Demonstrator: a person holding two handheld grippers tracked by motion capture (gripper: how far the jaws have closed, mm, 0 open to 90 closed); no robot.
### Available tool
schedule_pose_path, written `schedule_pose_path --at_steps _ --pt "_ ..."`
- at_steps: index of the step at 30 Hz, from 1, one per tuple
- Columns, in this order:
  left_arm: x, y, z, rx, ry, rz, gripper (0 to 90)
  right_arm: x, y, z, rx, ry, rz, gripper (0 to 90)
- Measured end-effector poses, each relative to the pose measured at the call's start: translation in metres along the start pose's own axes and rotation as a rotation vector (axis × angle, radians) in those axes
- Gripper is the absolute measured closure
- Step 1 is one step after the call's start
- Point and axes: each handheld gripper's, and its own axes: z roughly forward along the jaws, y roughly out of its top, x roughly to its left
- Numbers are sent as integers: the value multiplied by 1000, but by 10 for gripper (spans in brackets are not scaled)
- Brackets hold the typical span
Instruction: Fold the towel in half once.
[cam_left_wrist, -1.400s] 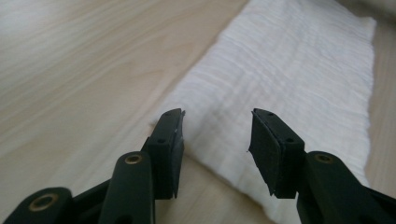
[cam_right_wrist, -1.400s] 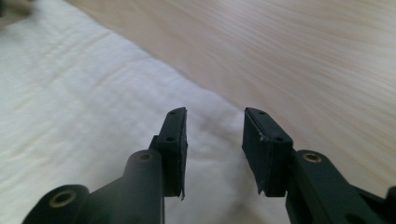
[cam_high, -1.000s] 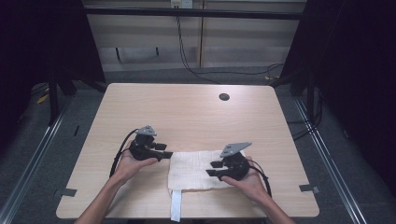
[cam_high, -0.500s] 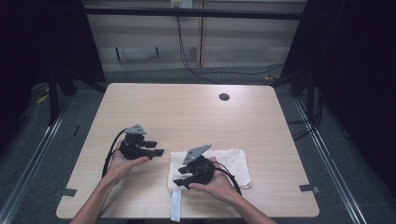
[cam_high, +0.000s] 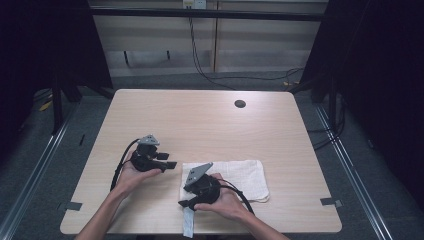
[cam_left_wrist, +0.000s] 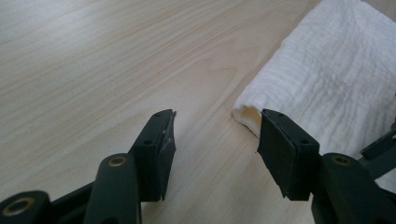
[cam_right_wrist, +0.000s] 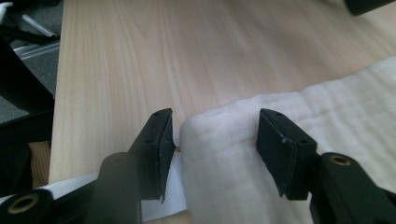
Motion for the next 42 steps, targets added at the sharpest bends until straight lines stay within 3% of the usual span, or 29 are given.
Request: schedule_pose_path --at_steps 2,6,9,15,22,27,32,37,42 --pt "0 0 -1 -12 -10 3 451 4 -3 3 -12 -24 -15 464" --pt "-1 1 -3 -30 -28 12 434 11 -2 4 16 -73 -63 469" --pt "0 1 -1 -33 -31 13 441 10 -4 4 -5 -74 -73 477" --pt "-4 4 2 -28 -37 27 442 3 -5 1 -14 -88 -56 666" --pt "-8 10 11 -28 -28 24 442 -4 -5 0 -14 -88 -16 791" --pt "-17 11 24 2 -57 45 444 -6 -4 -1 -14 -79 11 808" --pt "-26 11 36 36 -42 63 454 -8 -5 -1 -15 -66 19 812" --pt "-24 9 42 64 -54 59 457 -9 -5 -1 -17 -55 31 812" --pt "-25 9 42 78 -67 71 562 -9 -5 -2 -15 -57 30 812"
